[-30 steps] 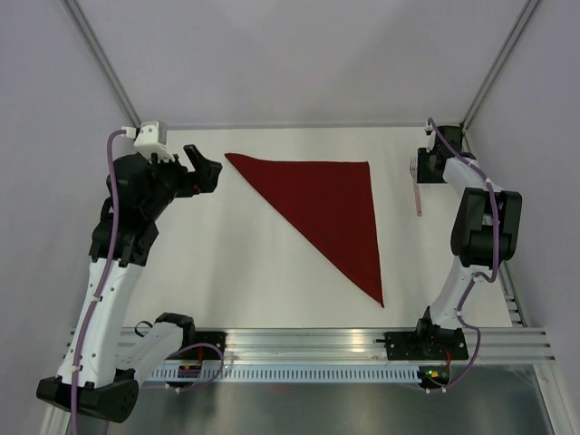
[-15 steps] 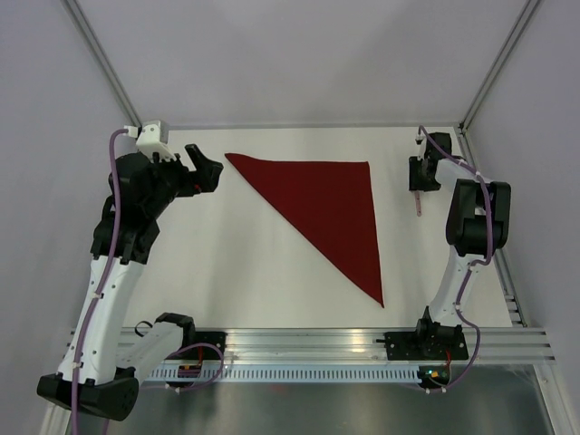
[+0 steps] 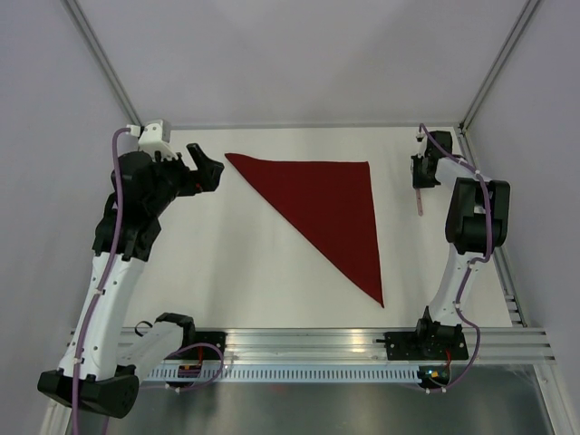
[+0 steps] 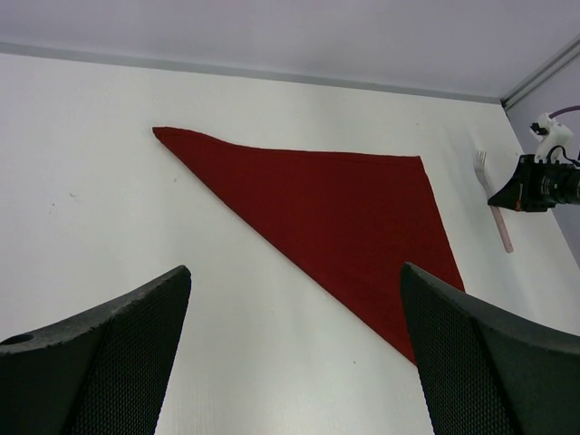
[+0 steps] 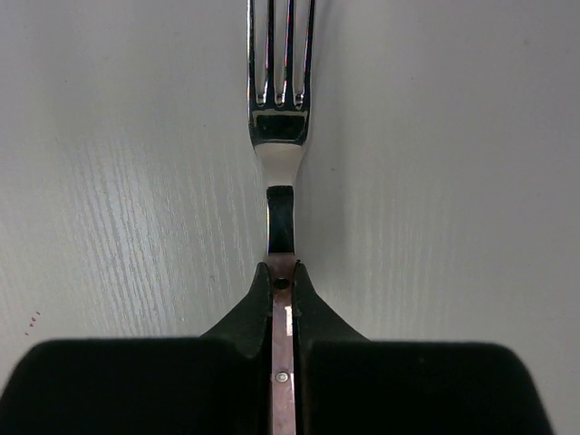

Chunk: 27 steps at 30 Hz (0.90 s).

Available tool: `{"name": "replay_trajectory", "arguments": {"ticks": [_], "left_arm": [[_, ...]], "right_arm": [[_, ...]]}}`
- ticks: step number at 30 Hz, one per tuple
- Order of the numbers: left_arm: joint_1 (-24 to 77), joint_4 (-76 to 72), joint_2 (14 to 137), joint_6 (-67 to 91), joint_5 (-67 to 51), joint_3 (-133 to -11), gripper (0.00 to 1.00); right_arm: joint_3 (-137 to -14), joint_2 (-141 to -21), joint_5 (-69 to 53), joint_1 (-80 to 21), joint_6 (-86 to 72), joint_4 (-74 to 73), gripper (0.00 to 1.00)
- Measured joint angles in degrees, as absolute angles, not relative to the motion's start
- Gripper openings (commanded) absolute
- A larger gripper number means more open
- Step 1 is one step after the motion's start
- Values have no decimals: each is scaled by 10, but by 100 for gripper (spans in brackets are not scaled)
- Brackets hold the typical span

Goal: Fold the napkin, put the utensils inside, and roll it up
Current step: Grab a utensil with the right arm, then place the utensil onto the napkin

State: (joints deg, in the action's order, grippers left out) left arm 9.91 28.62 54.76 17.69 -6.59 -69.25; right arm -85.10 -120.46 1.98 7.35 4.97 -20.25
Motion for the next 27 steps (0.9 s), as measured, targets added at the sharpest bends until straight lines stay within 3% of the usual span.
{"name": "replay_trajectory", "arguments": {"ticks": [14, 27], "left_arm": [[99, 287, 570, 177, -61, -696, 100], [99, 288, 591, 177, -55, -751, 100]], "right_arm": [[-838, -1101, -22, 39, 72, -272, 0], [-882, -1088, -50, -203, 64, -340, 0]]}}
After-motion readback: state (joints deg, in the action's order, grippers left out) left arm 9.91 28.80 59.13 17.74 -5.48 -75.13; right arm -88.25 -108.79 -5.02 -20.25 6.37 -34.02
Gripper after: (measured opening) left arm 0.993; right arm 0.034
